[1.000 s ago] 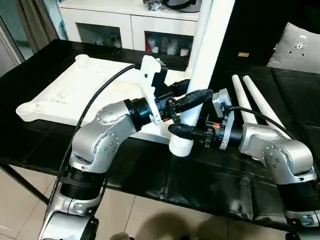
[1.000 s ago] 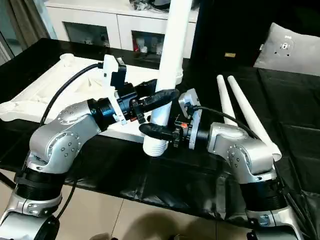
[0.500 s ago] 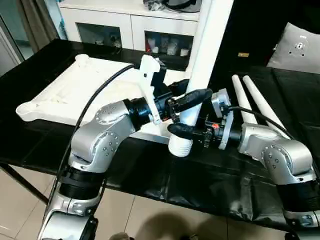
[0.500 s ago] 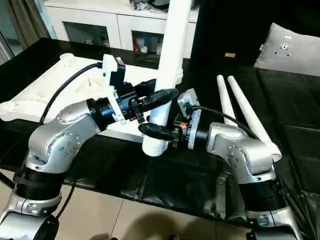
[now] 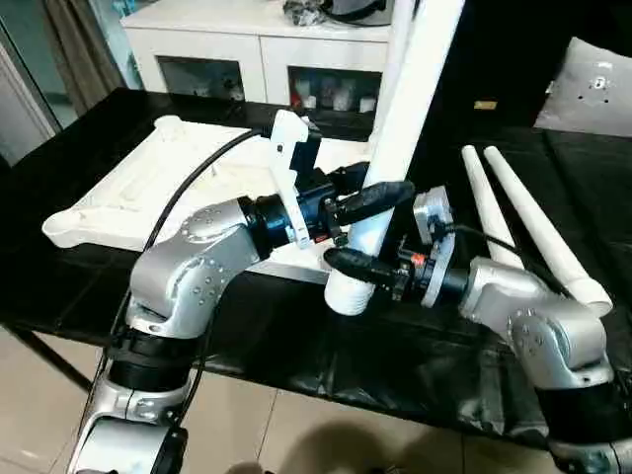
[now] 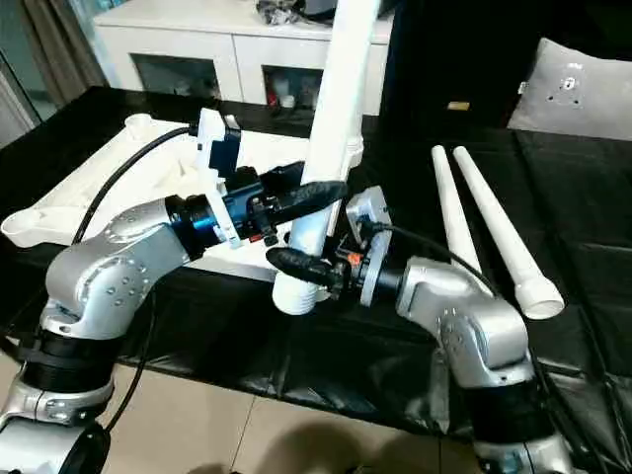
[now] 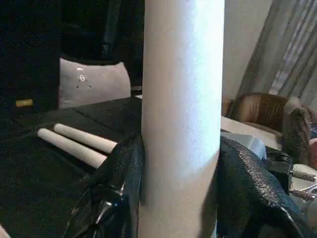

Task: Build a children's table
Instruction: Pick table leg

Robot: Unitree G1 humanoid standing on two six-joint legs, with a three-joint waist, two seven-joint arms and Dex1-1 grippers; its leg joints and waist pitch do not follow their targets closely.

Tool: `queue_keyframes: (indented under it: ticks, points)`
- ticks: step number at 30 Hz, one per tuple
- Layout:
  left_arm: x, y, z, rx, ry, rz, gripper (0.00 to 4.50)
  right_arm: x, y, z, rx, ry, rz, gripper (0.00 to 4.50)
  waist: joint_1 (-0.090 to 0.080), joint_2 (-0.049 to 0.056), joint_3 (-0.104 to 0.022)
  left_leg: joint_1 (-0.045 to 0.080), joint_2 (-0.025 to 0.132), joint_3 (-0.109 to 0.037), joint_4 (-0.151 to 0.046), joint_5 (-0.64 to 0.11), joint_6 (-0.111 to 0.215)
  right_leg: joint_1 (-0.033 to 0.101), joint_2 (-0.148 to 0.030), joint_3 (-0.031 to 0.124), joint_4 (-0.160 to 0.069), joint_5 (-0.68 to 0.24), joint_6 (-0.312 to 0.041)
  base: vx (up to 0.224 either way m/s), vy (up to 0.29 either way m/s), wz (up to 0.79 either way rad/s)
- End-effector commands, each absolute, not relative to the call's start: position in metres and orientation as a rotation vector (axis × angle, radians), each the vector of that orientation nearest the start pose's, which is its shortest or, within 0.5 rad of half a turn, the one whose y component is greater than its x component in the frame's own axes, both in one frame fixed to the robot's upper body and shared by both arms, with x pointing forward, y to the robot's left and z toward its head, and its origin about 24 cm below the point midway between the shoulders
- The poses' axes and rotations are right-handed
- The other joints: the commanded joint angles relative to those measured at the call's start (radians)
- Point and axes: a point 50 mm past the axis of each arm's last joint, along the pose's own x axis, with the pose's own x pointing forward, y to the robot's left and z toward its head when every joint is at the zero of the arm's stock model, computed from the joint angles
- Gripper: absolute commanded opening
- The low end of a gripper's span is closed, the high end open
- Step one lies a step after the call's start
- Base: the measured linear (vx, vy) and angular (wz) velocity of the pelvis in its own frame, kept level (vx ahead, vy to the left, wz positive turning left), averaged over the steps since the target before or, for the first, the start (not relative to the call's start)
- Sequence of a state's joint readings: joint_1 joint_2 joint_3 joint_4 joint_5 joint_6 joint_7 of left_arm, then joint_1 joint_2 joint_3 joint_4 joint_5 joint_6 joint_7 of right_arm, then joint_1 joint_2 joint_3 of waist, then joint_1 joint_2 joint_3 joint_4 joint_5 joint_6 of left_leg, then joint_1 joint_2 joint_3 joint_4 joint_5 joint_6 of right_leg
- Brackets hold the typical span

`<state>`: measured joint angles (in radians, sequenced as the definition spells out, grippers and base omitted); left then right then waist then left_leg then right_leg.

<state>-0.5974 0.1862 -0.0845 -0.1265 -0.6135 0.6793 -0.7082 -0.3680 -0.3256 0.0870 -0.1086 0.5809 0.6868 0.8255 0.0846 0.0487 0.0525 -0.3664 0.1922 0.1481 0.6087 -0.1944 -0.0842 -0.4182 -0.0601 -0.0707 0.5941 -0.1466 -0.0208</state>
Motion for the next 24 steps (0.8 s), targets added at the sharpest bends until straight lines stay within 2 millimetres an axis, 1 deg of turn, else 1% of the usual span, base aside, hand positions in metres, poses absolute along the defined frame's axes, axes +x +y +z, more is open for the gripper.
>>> queue_keyframes:
  ticks: [1,3,4,5,6,7,8,9,10,11,12,13,14,15,16,17,18,19,20,21,22,23,24]
  points:
    - [0.277,0.054,0.202,-0.246,-0.131,-1.361,2.55,0.281,-0.112,0.107,0.222,0.259,1.095,1.91,0.000,-0.012,-0.071,-0.006,0.010,0.006,-0.062,-0.143,0.034,0.064,-0.054,0.028,-0.088,-0.445,-0.069,0.000,0.000,0.00]
    - [0.278,0.055,0.200,-0.237,-0.126,-1.339,2.55,0.281,-0.112,0.106,0.219,0.258,1.087,1.91,0.001,-0.014,-0.071,-0.003,0.010,0.007,-0.062,-0.144,0.036,0.062,-0.053,0.029,-0.089,-0.456,-0.064,0.000,0.000,0.00]
    - [0.279,0.056,0.196,-0.215,-0.115,-1.325,2.55,0.282,-0.112,0.106,0.212,0.256,1.072,1.91,0.002,-0.016,-0.070,-0.004,0.009,0.007,-0.063,-0.144,0.035,0.061,-0.054,0.028,-0.091,-0.470,-0.056,0.000,0.000,0.00]
    - [0.280,0.058,0.192,-0.216,-0.102,-1.308,2.55,0.282,-0.112,0.105,0.206,0.258,1.065,1.91,0.002,-0.016,-0.070,-0.004,0.009,0.007,-0.063,-0.144,0.035,0.061,-0.054,0.028,-0.091,-0.470,-0.056,0.000,0.000,0.00]
    - [0.280,0.061,0.189,-0.220,-0.091,-1.294,2.55,0.282,-0.111,0.104,0.202,0.259,1.060,1.91,0.003,-0.019,-0.070,-0.005,0.009,0.007,-0.063,-0.142,0.034,0.061,-0.055,0.029,-0.090,-0.475,-0.051,0.000,0.000,0.00]
    - [0.280,0.065,0.183,-0.219,-0.077,-1.275,2.55,0.281,-0.111,0.102,0.188,0.266,1.062,1.91,-0.001,-0.036,-0.070,-0.007,0.009,0.010,-0.062,-0.137,0.036,0.061,-0.053,0.030,-0.094,-0.475,-0.042,0.000,0.000,0.00]
    - [0.280,0.066,0.182,-0.219,-0.074,-1.272,2.55,0.281,-0.111,0.102,0.185,0.268,1.062,1.91,0.003,-0.029,-0.071,-0.008,0.009,0.007,-0.063,-0.129,0.035,0.064,-0.057,0.030,-0.086,-0.469,-0.043,0.000,0.000,0.00]
    - [0.279,0.069,0.178,-0.228,-0.067,-1.265,2.55,0.281,-0.112,0.099,0.166,0.274,1.062,1.91,0.002,-0.033,-0.070,-0.009,0.010,0.008,-0.065,-0.128,0.035,0.062,-0.057,0.031,-0.089,-0.471,-0.040,0.000,0.000,0.00]
    - [0.279,0.075,0.169,-0.263,-0.051,-1.233,2.54,0.279,-0.112,0.092,0.134,0.299,1.064,1.91,-0.001,-0.046,-0.069,-0.009,0.013,0.010,-0.065,-0.128,0.032,0.060,-0.057,0.031,-0.089,-0.473,-0.038,0.000,0.000,0.00]
    - [0.279,0.077,0.166,-0.276,-0.045,-1.220,2.63,0.278,-0.112,0.090,0.123,0.308,1.065,1.91,-0.001,-0.046,-0.069,-0.009,0.013,0.010,-0.065,-0.128,0.032,0.060,-0.057,0.031,-0.089,-0.473,-0.038,0.000,0.000,0.00]
    - [0.279,0.082,0.157,-0.304,-0.025,-1.191,2.63,0.276,-0.113,0.085,0.105,0.329,1.063,1.91,0.003,-0.041,-0.069,-0.006,0.014,0.009,-0.067,-0.129,0.029,0.058,-0.059,0.032,-0.087,-0.477,-0.039,0.000,0.000,0.00]
    - [0.279,0.084,0.154,-0.315,-0.016,-1.179,2.67,0.276,-0.113,0.083,0.099,0.336,1.061,1.91,0.001,-0.038,-0.067,-0.006,0.014,0.010,-0.067,-0.145,0.025,0.055,-0.059,0.033,-0.092,-0.488,-0.036,0.000,0.000,0.00]
    - [0.279,0.087,0.146,-0.350,0.001,-1.159,2.71,0.274,-0.113,0.079,0.087,0.351,1.066,1.91,0.000,-0.038,-0.068,-0.003,0.014,0.009,-0.069,-0.159,0.023,0.055,-0.058,0.032,-0.094,-0.494,-0.032,0.000,0.000,0.00]
    - [0.278,0.091,0.134,-0.412,0.023,-1.126,2.71,0.271,-0.113,0.075,0.079,0.371,1.066,1.91,-0.001,-0.052,-0.066,-0.007,0.014,0.009,-0.070,-0.161,0.026,0.058,-0.058,0.031,-0.094,-0.489,-0.029,0.000,0.000,0.00]
    - [0.278,0.091,0.134,-0.412,0.023,-1.126,2.71,0.271,-0.113,0.075,0.079,0.371,1.066,1.91,0.000,-0.048,-0.065,-0.004,0.015,0.009,-0.071,-0.168,0.023,0.056,-0.060,0.031,-0.096,-0.497,-0.030,0.000,0.000,0.00]
    - [0.278,0.092,0.130,-0.433,0.031,-1.113,2.71,0.271,-0.114,0.074,0.077,0.378,1.065,1.91,-0.002,-0.049,-0.065,0.000,0.017,0.008,-0.073,-0.183,0.021,0.053,-0.058,0.032,-0.097,-0.502,-0.029,0.000,0.000,0.00]
    - [0.278,0.093,0.125,-0.451,0.041,-1.100,2.71,0.270,-0.114,0.073,0.072,0.382,1.062,1.91,0.000,-0.047,-0.067,0.002,0.017,0.008,-0.072,-0.182,0.022,0.053,-0.058,0.032,-0.098,-0.493,-0.030,0.000,0.000,0.00]
    - [0.278,0.094,0.121,-0.461,0.049,-1.091,2.71,0.270,-0.114,0.072,0.069,0.385,1.060,1.91,-0.001,-0.051,-0.063,0.000,0.018,0.008,-0.075,-0.187,0.023,0.054,-0.057,0.033,-0.098,-0.478,-0.035,0.000,0.000,0.00]
    - [0.278,0.094,0.117,-0.472,0.059,-1.080,2.71,0.270,-0.115,0.071,0.068,0.386,1.056,1.91,-0.005,-0.062,-0.062,0.000,0.017,0.010,-0.075,-0.204,0.026,0.054,-0.057,0.031,-0.102,-0.501,-0.028,0.000,0.000,0.00]
    - [0.277,0.094,0.115,-0.489,0.060,-1.083,2.71,0.270,-0.116,0.071,0.070,0.385,1.047,1.91,-0.003,-0.059,-0.063,0.001,0.016,0.008,-0.075,-0.204,0.026,0.055,-0.060,0.031,-0.100,-0.508,-0.026,0.000,0.000,0.00]
    - [0.277,0.094,0.115,-0.507,0.057,-1.087,2.71,0.271,-0.117,0.072,0.074,0.381,1.039,1.91,-0.002,-0.058,-0.063,-0.001,0.017,0.007,-0.075,-0.200,0.025,0.056,-0.061,0.032,-0.100,-0.509,-0.024,0.000,0.000,0.00]
    - [0.275,0.094,0.118,-0.521,0.021,-1.108,2.71,0.274,-0.119,0.075,0.090,0.353,1.011,1.91,-0.002,-0.060,-0.063,0.001,0.018,0.008,-0.075,-0.200,0.025,0.054,-0.061,0.033,-0.101,-0.508,-0.024,0.000,0.000,0.00]
    - [0.275,0.094,0.118,-0.521,0.021,-1.108,2.71,0.274,-0.119,0.075,0.090,0.353,1.011,1.91,-0.003,-0.061,-0.063,0.000,0.018,0.008,-0.075,-0.200,0.025,0.054,-0.062,0.034,-0.100,-0.507,-0.027,0.000,0.000,0.00]
